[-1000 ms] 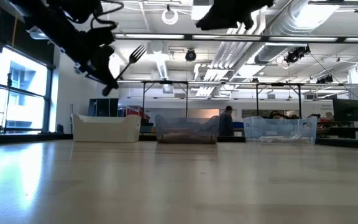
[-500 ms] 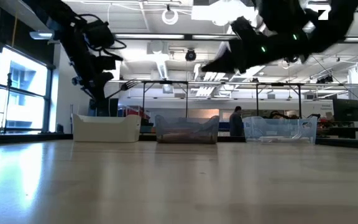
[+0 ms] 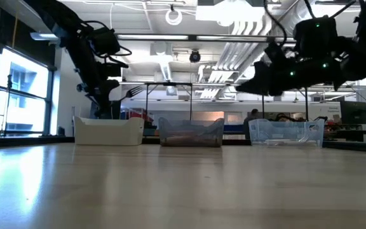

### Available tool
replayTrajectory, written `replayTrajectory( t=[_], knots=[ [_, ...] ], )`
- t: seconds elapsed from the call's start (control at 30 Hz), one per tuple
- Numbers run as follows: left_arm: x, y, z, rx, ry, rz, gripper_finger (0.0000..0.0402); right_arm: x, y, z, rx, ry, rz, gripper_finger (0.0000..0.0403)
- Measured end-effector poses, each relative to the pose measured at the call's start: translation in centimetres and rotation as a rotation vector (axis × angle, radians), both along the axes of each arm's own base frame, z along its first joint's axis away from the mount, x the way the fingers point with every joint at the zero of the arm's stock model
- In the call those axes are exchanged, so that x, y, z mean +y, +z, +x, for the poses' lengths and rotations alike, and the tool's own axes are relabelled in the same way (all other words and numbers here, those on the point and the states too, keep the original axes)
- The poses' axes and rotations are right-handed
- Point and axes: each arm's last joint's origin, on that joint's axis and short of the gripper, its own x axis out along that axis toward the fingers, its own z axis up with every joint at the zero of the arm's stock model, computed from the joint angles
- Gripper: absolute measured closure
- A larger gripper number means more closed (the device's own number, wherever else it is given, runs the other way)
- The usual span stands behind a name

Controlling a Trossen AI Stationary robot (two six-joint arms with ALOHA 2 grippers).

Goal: Sort silverware by color (type)
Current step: Put the black fork into the white bin

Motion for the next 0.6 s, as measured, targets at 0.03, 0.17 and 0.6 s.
replayTrajectory(
  t=[0.03,0.17,0.6],
  knots=[
    [0.0,0.0,-0.1,0.001,0.001,-0.002,0.0401,0.2,0.3,0.3,0.024,0.091,-0.066,0.0396],
    [0.7,-0.6,-0.5,0.013,0.0,-0.037,0.0401,0.6,0.5,0.2,0.043,0.327,-0.172,0.0396],
    [5.1,-3.2,0.3,0.28,-0.071,-0.237,0.0401,-0.8,-0.5,-1.6,0.09,0.291,-0.17,0.0396]
  ],
)
